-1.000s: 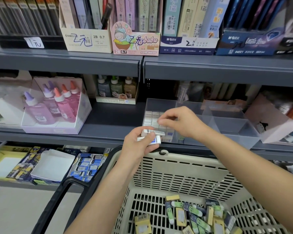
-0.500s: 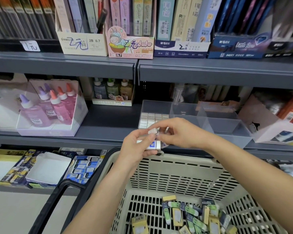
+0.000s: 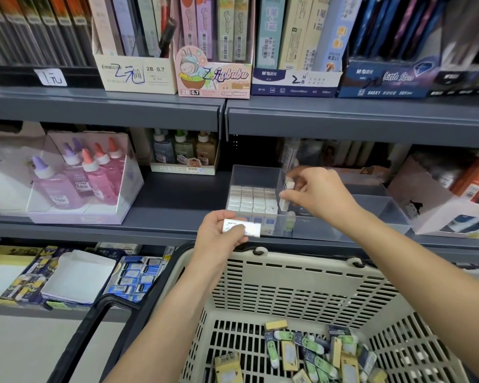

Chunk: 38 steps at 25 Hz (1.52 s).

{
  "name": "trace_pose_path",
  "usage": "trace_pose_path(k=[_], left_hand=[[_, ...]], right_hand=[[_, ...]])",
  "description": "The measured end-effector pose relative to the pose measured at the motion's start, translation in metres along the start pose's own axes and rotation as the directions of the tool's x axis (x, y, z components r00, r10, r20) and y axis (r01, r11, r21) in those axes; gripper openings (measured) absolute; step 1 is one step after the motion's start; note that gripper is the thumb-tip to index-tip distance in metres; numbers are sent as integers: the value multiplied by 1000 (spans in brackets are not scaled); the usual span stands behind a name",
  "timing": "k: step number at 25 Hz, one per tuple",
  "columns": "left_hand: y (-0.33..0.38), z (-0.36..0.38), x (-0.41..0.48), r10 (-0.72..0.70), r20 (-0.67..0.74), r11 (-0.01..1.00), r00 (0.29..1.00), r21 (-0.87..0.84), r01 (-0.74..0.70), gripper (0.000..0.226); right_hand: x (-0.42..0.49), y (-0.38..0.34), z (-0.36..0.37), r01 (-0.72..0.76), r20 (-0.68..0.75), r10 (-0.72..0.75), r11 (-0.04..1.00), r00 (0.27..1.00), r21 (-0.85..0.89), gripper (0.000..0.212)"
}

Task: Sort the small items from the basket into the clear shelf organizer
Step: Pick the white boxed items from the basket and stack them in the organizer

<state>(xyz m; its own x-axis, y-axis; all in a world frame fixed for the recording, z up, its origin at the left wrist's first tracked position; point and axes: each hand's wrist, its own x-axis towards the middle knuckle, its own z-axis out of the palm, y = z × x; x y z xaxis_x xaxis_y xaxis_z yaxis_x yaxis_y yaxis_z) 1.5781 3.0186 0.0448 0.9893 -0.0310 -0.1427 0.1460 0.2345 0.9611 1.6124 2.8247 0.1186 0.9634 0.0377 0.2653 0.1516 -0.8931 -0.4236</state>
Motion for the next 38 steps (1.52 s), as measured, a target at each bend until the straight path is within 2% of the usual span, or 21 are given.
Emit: trace_pose_path(k=[5, 8, 10, 12, 14, 17, 20, 22, 24, 27, 29, 31, 34, 38], left_hand=[[-1, -1, 0, 30, 15, 999, 999, 34, -30, 24], [1, -1, -3, 34, 19, 999, 999, 2, -34, 22], [3, 0, -4, 35, 36, 999, 999, -9, -35, 26], [3, 3, -5, 48, 54, 998, 997, 32, -50, 28], [4, 5, -7, 61, 65, 997, 996, 41, -63, 29], [5, 7, -9, 86, 62, 996, 994, 28, -88, 24], [6, 5, -8, 109, 18, 992, 994, -64, -108, 20], [7, 5, -8, 91, 7, 990, 996, -108, -89, 17], [7, 7, -8, 92, 20, 994, 996, -57, -91, 14], [5, 6, -9, 231, -5, 950, 973, 218, -224, 15], [5, -2, -8, 371, -47, 834, 928, 455, -310, 17], [5, -6, -6, 424, -74, 751, 903, 586, -304, 21], [1, -5, -4, 364, -24, 692, 931, 676, -254, 35], [-2, -6, -1, 323, -20, 703, 946, 675, -226, 41]], right_hand=[[-6, 3, 16, 10, 74, -9, 1000, 997, -20, 19], [-9, 8, 22, -17, 172, 28, 998, 985, -63, 23], [-10, 9, 21, 28, 214, -3, 993, 977, -117, 28], [-13, 5, 18, 98, 177, -71, 984, 982, -149, 29], [-15, -6, 14, 122, 145, -121, 993, 982, 4, 25], [-22, -24, 10, 77, 270, -144, 967, 952, 245, 22], [-34, -29, 9, 40, 346, -123, 970, 930, 239, 33], [-42, -28, 12, 75, 265, -145, 964, 953, 256, 29], [-43, -25, 10, 69, 167, -138, 927, 976, 368, 26], [-30, -11, 1, -45, 65, 14, 857, 998, 513, 22], [-17, -1, -5, -90, -43, 123, 884, 991, 459, 17], [-9, 4, -6, -95, -111, 129, 957, 985, 275, 9], [-2, 6, -2, -90, -80, 99, 990, 992, 108, 4], [2, 6, 5, -52, -1, 52, 999, 999, -16, 23]])
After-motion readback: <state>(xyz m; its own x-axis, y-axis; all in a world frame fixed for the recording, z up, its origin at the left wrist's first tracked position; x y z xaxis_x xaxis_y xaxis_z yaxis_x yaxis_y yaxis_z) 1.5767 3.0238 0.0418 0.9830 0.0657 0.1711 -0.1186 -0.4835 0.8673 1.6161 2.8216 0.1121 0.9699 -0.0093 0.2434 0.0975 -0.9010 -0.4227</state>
